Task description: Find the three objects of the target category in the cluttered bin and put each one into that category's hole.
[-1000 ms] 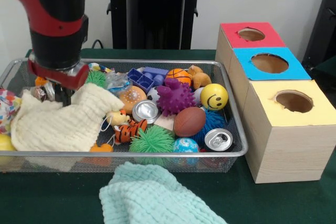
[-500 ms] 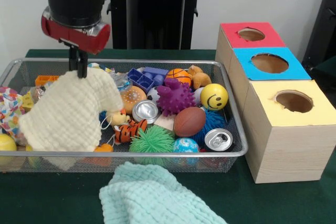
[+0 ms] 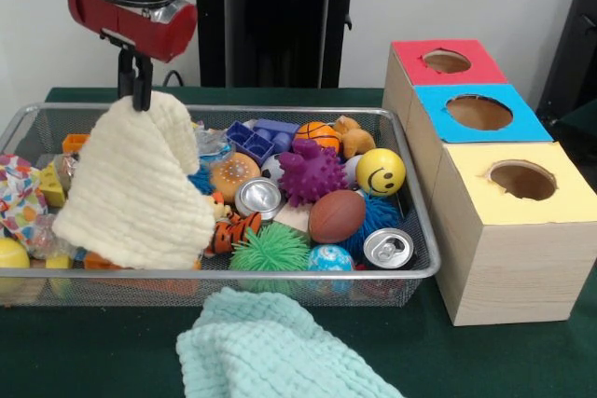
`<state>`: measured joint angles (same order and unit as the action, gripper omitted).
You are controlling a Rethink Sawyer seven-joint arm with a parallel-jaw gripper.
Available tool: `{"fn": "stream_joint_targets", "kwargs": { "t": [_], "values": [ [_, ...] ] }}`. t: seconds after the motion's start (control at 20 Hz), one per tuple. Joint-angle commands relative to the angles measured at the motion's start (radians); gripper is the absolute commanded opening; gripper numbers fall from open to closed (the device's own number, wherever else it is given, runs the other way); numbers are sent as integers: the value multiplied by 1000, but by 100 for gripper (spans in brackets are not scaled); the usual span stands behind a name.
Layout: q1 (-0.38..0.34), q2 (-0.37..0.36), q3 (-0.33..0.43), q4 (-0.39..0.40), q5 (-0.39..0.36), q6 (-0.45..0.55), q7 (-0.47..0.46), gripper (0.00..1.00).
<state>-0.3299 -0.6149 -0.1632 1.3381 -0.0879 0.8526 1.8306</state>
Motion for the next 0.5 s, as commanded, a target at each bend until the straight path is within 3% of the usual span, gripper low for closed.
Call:
{"fn": "stream_joint_targets", "kwargs": {
  "t": [0.05,0.5],
  "values": [
    [46,11,-55,94,77,113,344,0],
    [119,3,-113,184,152,41,382,0]
  ]
}}
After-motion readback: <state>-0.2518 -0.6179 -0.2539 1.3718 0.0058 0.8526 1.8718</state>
